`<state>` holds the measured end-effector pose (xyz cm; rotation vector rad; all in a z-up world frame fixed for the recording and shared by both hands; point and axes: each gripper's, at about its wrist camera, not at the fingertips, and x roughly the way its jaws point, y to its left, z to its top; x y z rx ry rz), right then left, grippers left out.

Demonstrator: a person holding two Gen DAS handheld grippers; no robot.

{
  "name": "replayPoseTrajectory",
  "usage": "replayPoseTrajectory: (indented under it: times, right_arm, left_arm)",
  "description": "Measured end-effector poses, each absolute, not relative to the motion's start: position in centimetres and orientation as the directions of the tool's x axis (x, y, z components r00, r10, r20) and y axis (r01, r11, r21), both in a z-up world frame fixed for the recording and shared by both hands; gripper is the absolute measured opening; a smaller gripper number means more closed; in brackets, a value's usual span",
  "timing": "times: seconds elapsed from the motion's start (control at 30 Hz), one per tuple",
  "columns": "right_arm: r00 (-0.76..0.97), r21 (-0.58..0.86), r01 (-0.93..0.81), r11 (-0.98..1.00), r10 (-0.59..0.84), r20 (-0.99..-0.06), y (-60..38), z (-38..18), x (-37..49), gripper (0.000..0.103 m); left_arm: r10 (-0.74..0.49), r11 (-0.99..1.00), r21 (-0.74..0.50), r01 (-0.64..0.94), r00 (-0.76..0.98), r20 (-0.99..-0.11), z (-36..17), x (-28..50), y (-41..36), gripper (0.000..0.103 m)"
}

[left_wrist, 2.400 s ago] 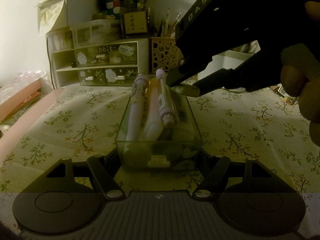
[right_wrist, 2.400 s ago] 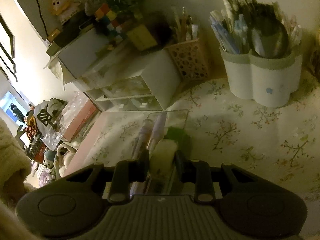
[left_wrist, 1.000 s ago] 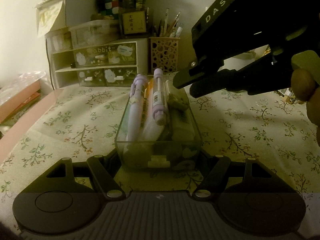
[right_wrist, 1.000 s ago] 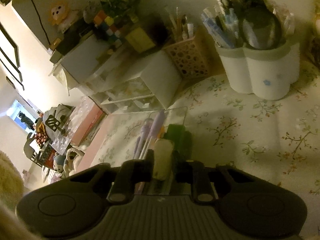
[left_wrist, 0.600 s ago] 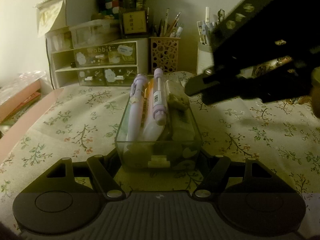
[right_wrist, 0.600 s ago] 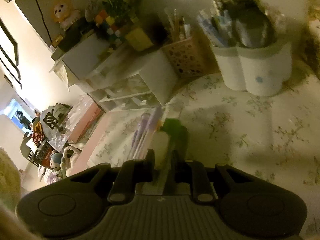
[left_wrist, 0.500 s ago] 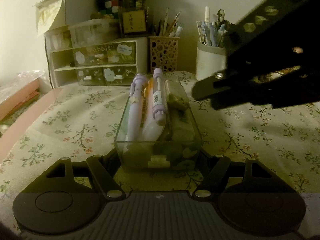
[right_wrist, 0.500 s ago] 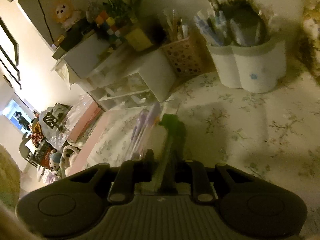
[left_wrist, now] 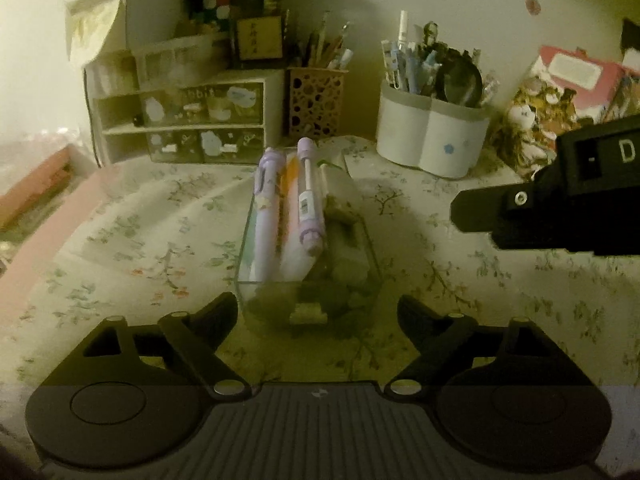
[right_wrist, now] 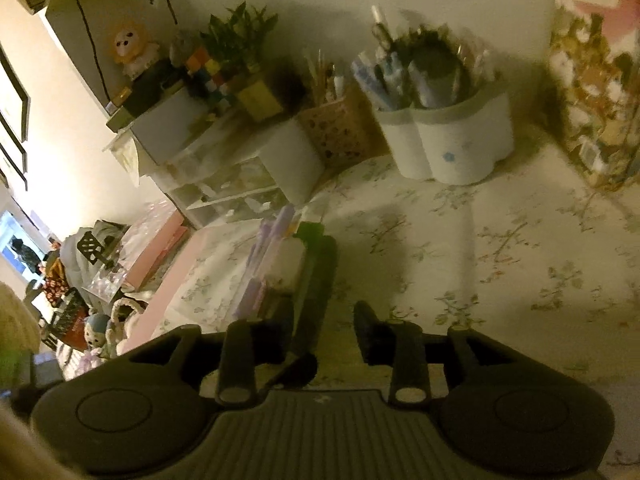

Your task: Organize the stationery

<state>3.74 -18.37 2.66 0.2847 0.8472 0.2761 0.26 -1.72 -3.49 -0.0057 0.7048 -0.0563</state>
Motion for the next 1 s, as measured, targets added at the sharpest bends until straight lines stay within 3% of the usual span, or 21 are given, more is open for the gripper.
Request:
replayPoseTrajectory:
  times: [0.2,0.33,0.47,0.67,1.0]
  right_arm:
    - [0.656,0.291,-0.128,0.948,0.301,-0.692,-18.9,3.9,1.9,0.046]
    - [0.666,0.253,-0.145,0.956,0.284,-0.689,-18.9,4.6,0.5,0.065]
    - [0.671,0.221,-0.167,0.961,0.275,-0.689,-18.7,5.0,-0.6,0.075]
    - [0.679,0.211,-0.157,0.965,0.261,-0.686,-19.1,5.2,-1.3,0.083]
    - [0.693,0.187,-0.154,0.97,0.24,-0.68,-19.2,5.6,-1.8,0.085]
  left_arm:
    - [0.005,1.0,0.022,0.011,0.781,-0.625,-0.5,-1.2,-1.1,0.093]
    - [0.041,0.999,0.049,-0.014,0.797,-0.603,1.6,-2.0,-0.7,0.098]
    - [0.039,0.999,0.035,-0.022,0.79,-0.611,2.7,-2.4,-0.1,0.098]
    - [0.017,1.0,0.026,-0.001,0.783,-0.622,3.6,-3.1,0.0,0.098]
    - [0.032,0.999,0.009,-0.034,0.795,-0.606,4.5,-4.1,0.1,0.098]
